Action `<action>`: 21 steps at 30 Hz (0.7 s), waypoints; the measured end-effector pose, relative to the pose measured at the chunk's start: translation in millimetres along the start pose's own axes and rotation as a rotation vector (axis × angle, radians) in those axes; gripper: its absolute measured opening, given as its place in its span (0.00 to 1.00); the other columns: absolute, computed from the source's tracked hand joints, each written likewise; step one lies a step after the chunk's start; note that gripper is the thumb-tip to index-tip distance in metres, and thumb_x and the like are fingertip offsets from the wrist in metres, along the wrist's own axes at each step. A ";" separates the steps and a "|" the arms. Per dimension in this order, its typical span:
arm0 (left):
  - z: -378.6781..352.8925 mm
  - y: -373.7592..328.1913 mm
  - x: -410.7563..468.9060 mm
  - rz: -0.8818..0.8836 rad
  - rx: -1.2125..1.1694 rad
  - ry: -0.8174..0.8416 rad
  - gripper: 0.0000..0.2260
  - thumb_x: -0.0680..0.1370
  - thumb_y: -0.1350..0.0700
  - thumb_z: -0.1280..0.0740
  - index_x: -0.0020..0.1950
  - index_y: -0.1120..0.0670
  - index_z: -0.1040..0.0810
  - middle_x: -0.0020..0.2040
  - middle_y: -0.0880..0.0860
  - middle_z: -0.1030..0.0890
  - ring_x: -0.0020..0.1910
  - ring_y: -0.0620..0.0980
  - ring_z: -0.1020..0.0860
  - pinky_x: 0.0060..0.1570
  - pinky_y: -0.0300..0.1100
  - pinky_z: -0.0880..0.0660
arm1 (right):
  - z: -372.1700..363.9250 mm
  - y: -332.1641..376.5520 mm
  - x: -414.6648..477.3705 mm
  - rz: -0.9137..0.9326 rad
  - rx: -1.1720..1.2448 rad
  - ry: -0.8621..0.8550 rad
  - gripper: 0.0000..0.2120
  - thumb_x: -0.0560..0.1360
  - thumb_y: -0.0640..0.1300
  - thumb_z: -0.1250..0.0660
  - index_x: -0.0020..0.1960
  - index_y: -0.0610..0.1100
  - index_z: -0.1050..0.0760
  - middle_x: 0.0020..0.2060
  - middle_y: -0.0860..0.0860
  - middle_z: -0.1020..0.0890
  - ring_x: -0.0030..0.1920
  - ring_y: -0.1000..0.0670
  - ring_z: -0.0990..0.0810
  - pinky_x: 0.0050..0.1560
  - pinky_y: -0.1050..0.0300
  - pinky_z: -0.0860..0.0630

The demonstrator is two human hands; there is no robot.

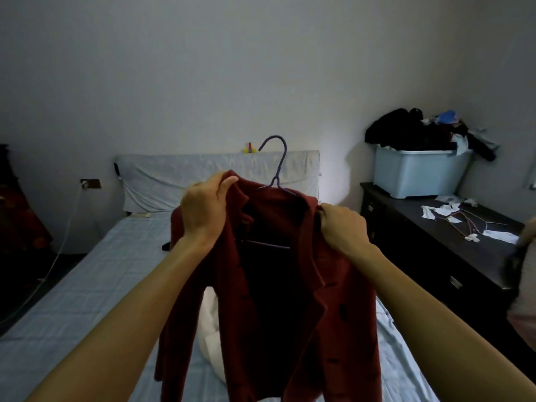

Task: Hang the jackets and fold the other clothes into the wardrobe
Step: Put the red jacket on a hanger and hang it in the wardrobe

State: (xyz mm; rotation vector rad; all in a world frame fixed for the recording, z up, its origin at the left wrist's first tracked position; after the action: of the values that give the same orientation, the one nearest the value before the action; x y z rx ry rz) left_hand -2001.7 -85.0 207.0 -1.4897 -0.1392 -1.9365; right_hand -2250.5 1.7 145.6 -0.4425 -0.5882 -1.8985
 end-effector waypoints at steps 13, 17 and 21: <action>-16.0 14.1 1.4 -0.269 0.176 0.226 0.19 0.78 0.51 0.41 0.68 0.56 0.31 0.64 0.58 0.26 0.61 0.58 0.28 0.61 0.52 0.34 | 50.3 1.9 -5.0 0.124 0.120 -0.464 0.07 0.79 0.43 0.39 0.50 0.46 0.22 0.31 0.47 0.20 0.28 0.43 0.23 0.31 0.57 0.34; -34.4 16.6 16.1 -0.173 0.078 0.527 0.16 0.81 0.48 0.44 0.56 0.58 0.24 0.50 0.59 0.19 0.48 0.60 0.21 0.46 0.51 0.27 | 56.3 1.3 3.4 0.135 0.108 -0.377 0.08 0.79 0.45 0.39 0.53 0.47 0.22 0.38 0.47 0.17 0.35 0.41 0.21 0.35 0.55 0.34; -25.9 8.7 7.8 -0.097 -0.028 0.269 0.09 0.80 0.56 0.38 0.46 0.60 0.23 0.38 0.58 0.20 0.37 0.58 0.22 0.35 0.42 0.38 | 51.0 6.0 15.8 0.227 0.130 -0.088 0.14 0.79 0.45 0.42 0.63 0.48 0.27 0.55 0.47 0.20 0.54 0.43 0.22 0.50 0.50 0.29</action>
State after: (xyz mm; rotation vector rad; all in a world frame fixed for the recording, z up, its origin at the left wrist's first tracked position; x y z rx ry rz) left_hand -2018.8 -107.3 202.5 -1.2448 -0.0648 -2.2041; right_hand -2249.1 17.9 196.9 -0.4883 -0.6854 -1.6218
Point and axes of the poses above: each hand's wrist, its own x-axis towards the middle knuckle, its own z-axis out of the back of the hand, y = z × x, the point moved 6 cm from there along x, towards the middle knuckle
